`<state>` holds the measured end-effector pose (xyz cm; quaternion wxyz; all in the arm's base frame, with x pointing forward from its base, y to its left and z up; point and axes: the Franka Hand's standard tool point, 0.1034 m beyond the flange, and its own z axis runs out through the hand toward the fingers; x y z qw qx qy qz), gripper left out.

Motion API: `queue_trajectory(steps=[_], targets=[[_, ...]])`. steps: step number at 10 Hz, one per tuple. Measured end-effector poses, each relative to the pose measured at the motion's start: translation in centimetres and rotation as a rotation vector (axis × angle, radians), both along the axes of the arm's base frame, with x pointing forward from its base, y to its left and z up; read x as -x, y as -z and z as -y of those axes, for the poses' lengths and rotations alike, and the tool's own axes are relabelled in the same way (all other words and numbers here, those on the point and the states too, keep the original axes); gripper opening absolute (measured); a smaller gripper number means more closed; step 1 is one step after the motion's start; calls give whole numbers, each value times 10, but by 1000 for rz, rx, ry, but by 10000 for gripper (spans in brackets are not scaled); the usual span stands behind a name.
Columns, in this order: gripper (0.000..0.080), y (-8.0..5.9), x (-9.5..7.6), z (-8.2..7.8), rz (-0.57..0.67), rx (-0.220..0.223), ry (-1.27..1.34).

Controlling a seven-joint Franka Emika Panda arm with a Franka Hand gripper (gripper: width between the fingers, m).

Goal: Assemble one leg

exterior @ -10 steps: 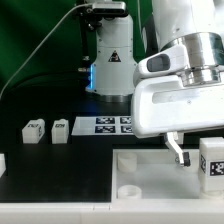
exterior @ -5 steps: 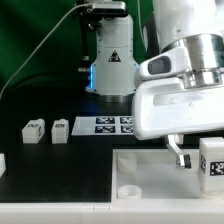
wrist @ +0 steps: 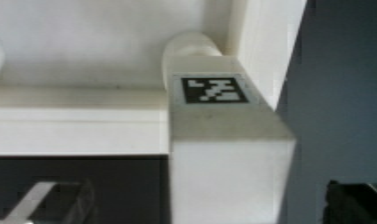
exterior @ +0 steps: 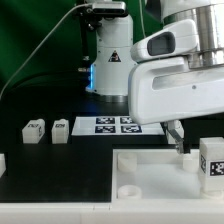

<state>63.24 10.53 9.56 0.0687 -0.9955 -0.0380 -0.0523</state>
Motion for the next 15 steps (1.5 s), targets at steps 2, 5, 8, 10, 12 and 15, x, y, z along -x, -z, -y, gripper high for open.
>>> queue_trajectory(steps=[2,5,8,10,12,15], targets=[[648,3,5,-2,-206,-12,-6],[648,11,3,-10,-237,-16,33],[527,11,3,-10,-237,-16,36],[300,11,3,-7,-237,-13,38],[300,11,3,-6,-243,-12,85],[294,13,-1,-1,-234,-27,423]])
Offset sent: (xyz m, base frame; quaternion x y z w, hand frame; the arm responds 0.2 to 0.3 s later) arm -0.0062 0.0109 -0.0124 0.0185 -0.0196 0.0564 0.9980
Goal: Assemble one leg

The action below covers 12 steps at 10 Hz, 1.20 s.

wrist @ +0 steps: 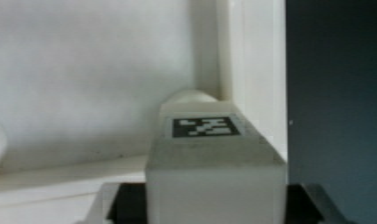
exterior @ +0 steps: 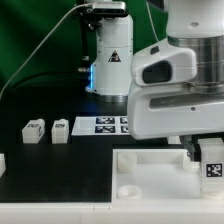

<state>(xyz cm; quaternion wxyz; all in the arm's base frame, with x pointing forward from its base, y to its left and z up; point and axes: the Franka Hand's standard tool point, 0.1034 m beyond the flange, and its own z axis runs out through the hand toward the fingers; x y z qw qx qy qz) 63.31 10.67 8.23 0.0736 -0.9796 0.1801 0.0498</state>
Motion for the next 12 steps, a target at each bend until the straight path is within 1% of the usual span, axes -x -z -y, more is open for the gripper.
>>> queue_trajectory(steps=[1,2,3,4,5,6,7,8,9,10,11,12], targets=[[294,0,1,1,-12,7,224],[294,1,3,3,-37,-3,469],[294,1,3,4,-70,-16,632],[295,1,4,3,-99,-13,765],[295,1,5,-1,-127,-3,894],[295,1,7,-8,-149,6,998],[295,1,7,-13,-156,13,1050],[404,2,6,-11,-158,12,1057],[404,2,7,-10,-153,11,1031],[549,3,7,-11,-149,10,1004],[628,3,7,-11,-149,10,1002],[628,3,7,-8,-110,13,821]])
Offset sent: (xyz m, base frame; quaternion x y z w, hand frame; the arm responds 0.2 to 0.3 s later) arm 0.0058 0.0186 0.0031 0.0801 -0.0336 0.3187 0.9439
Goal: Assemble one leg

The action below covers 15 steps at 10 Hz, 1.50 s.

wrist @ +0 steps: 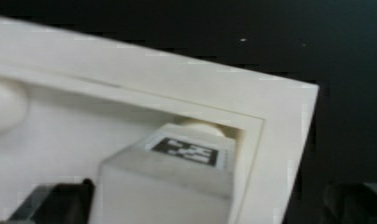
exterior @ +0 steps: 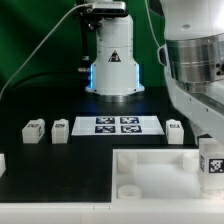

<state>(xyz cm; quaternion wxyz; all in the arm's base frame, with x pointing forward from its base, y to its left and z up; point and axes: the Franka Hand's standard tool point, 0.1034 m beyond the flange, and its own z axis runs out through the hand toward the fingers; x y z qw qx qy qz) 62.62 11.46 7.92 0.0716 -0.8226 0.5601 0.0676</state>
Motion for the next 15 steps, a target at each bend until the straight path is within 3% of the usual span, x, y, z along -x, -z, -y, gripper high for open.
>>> queue_trajectory(steps=[1,5,7,8,9,11,12,15], targets=[[645,-1,0,2,42,17,-219],[649,0,1,2,121,24,-623],[649,1,3,-2,148,81,-1020],[649,2,3,-4,152,80,-1064],[649,2,3,-4,147,80,-1023],[383,3,3,-4,146,79,-1020],[296,3,3,-4,127,80,-861],[296,5,-2,1,90,60,-504]])
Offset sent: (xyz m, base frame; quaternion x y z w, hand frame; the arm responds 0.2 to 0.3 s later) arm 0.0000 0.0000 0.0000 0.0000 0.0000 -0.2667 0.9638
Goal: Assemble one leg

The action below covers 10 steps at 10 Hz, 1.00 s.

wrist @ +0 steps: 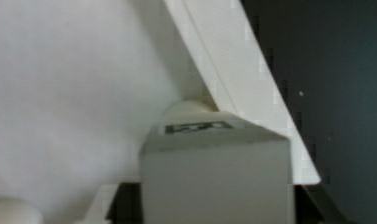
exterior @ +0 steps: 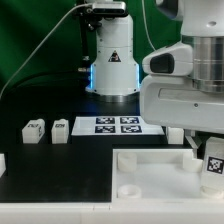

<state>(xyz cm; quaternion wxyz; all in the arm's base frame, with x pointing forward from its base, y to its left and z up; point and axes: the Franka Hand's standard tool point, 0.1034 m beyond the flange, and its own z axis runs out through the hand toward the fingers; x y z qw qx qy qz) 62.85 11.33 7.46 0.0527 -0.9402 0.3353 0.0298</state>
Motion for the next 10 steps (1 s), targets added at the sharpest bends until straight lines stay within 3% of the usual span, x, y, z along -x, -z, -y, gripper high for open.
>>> queue_trajectory(steps=[4,6,8,9,10], targets=[[296,3,3,9,-27,-100,739],[297,2,3,6,-56,-109,889],[297,3,4,6,-44,-107,812],[486,2,4,5,-42,-105,797],[595,-5,2,-4,-23,-97,629]])
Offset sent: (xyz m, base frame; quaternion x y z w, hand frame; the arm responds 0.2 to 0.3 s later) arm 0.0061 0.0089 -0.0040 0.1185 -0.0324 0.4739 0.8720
